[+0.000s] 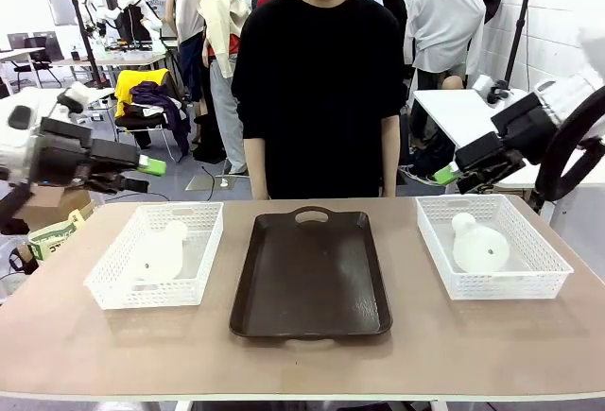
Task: Prepare the laboratory tools.
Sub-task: Pick up the Big flask that the person points to.
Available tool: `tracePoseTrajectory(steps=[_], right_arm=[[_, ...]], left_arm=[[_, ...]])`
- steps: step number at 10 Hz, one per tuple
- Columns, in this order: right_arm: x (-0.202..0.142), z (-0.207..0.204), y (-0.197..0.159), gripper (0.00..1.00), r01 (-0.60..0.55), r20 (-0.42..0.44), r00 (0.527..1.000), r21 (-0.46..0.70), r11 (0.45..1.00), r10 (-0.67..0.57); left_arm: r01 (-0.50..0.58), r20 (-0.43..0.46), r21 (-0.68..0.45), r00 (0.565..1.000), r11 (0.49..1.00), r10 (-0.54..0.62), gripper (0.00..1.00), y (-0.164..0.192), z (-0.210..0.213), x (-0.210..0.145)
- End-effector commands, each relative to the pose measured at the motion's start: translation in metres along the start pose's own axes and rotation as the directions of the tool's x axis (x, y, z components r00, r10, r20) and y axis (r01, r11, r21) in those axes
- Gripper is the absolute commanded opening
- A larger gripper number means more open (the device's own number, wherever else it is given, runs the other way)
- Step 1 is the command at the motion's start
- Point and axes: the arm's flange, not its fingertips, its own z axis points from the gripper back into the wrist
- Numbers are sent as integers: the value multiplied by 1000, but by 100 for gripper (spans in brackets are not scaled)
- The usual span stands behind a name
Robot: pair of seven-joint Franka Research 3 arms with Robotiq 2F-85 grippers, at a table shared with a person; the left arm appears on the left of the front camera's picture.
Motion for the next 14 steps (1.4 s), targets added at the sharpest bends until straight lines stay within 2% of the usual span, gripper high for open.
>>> tracePoseTrajectory(steps=[1, 4, 5, 6, 9, 14], right_arm=[[4, 1, -43, 100, 117, 6, 993, 146, 982, -119], [-9, 22, -89, 100, 228, 60, 964, 320, 920, -259], [-18, 23, -94, 100, 270, 36, 953, 358, 894, -302], [-23, 24, -96, 100, 267, 49, 950, 381, 885, -308], [-31, 29, -97, 100, 267, 60, 948, 389, 882, -313], [-34, 25, -99, 100, 280, 57, 944, 385, 879, -325]], left_arm=[[-50, 39, -89, 998, 995, 54, 100, 22, 6, -1], [-124, 80, -230, 986, 965, 146, 100, 44, 19, -1], [-151, 74, -260, 982, 954, 176, 100, 48, 21, -3], [-174, 68, -282, 977, 943, 201, 100, 56, 23, -3], [-252, 84, -330, 952, 910, 294, 100, 88, 32, -11], [-272, 67, -313, 949, 910, 307, 100, 86, 31, -17]])
